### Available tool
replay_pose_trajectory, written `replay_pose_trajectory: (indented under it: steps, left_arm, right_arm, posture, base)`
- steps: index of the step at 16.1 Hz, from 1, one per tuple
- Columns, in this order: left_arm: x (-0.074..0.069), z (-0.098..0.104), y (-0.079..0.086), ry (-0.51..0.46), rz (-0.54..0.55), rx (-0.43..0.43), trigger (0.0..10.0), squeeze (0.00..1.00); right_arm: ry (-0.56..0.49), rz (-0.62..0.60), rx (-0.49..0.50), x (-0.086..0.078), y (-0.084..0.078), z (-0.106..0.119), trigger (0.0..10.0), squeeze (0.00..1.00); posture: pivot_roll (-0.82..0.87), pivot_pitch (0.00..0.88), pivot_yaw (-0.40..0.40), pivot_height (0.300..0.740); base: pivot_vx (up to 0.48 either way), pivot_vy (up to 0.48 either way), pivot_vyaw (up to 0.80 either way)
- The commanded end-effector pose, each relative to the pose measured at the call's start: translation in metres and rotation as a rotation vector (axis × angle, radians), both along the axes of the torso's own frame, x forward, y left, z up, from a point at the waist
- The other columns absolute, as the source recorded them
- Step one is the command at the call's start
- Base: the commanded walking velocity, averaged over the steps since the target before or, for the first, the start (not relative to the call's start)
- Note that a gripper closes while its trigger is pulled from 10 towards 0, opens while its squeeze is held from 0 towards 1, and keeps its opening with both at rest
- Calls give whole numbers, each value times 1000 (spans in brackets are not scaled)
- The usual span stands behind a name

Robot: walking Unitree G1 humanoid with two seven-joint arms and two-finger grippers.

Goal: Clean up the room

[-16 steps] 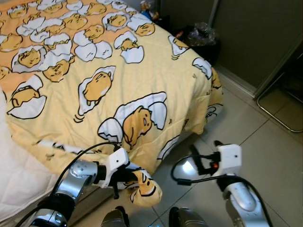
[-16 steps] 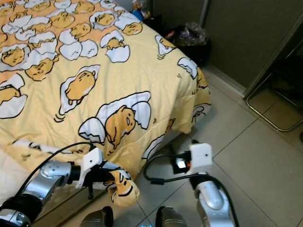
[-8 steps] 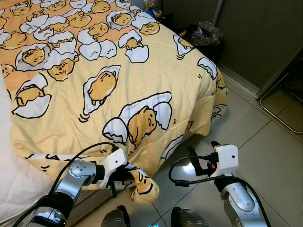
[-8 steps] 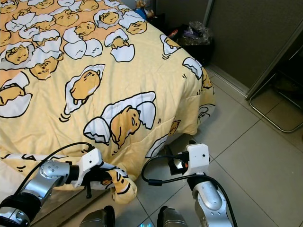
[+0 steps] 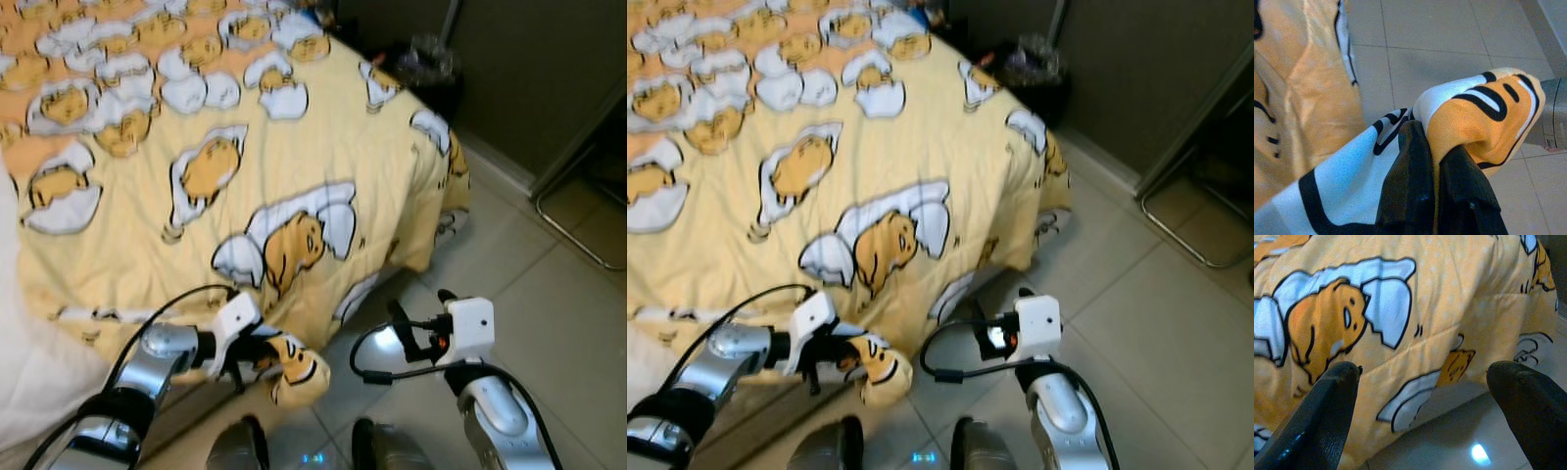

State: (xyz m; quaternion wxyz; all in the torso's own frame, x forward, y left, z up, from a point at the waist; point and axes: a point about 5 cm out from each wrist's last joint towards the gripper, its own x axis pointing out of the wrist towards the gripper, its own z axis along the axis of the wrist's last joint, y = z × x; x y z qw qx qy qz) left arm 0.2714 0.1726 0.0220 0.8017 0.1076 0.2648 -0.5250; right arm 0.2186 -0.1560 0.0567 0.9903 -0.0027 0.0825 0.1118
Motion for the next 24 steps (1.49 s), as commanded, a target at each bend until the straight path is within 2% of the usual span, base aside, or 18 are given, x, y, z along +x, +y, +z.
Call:
replay_pose_trajectory:
  steps: [1, 6, 10, 11, 12, 13, 14, 16, 18, 19, 23, 24]
  left_arm:
    - [-7, -7, 6, 28, 21, 3, 0, 0]
    - [-4, -7, 6, -4, 24, 34, 0, 0]
    - [-3, -11, -1, -2, -1, 70, 0, 0]
    - [-6, -15, -4, 0, -28, 107, 9412, 0]
    - [-8, -20, -8, -16, -60, 158, 10000, 0]
    - [-10, -24, -9, -36, -96, 216, 10000, 0]
    - [-13, -28, -11, -45, -133, 256, 10000, 1000]
    - [-16, -32, -11, -62, -186, 320, 10000, 1000]
    - [-23, -39, -4, -98, -280, 446, 10000, 1000]
    - [-26, -41, 0, -101, -305, 481, 10000, 1000]
    - [-28, -44, 10, -147, -345, 570, 10000, 1000]
    - [-26, -41, 11, -194, -351, 578, 10000, 1000]
  right_arm:
    - [15, -4, 3, -5, -1, -3, 10000, 0]
    - [40, 50, 16, -11, -1, -5, 10000, 0]
    - [83, 84, 26, -17, 0, -12, 10000, 0]
    - [91, 93, 29, -19, 2, -14, 10000, 0]
    - [93, 96, 30, -19, 2, -13, 10000, 0]
    - [92, 97, 30, -20, 2, -13, 10000, 0]
    - [92, 99, 29, -20, 2, -13, 10000, 0]
    - [91, 99, 26, -20, 1, -12, 10000, 0]
    - [93, 97, 22, -22, 1, -12, 10000, 0]
    - [93, 95, 21, -22, 1, -12, 10000, 0]
    - [95, 97, 18, -23, 1, -12, 10000, 0]
    - [88, 89, 14, -23, 1, -11, 10000, 0]
  posture:
    - [-83, 175, 39, 740]
    - [-83, 180, 36, 740]
    - [-87, 183, 36, 740]
    - [-89, 186, 36, 740]
    - [-90, 187, 35, 740]
    - [-91, 189, 35, 740]
    - [-94, 192, 34, 740]
    - [-97, 196, 33, 740]
    - [-100, 199, 33, 740]
    - [-100, 199, 33, 740]
    - [-96, 205, 31, 740]
    - [-99, 208, 35, 740]
  base:
    - [-480, 0, 0]
    - [-69, 0, 0]
    - [0, 0, 0]
    - [0, 0, 0]
    - [0, 0, 0]
    - [0, 0, 0]
    - [0, 0, 0]
    - [0, 0, 0]
    - [0, 0, 0]
    - [0, 0, 0]
    - [0, 0, 0]
    - [0, 0, 0]
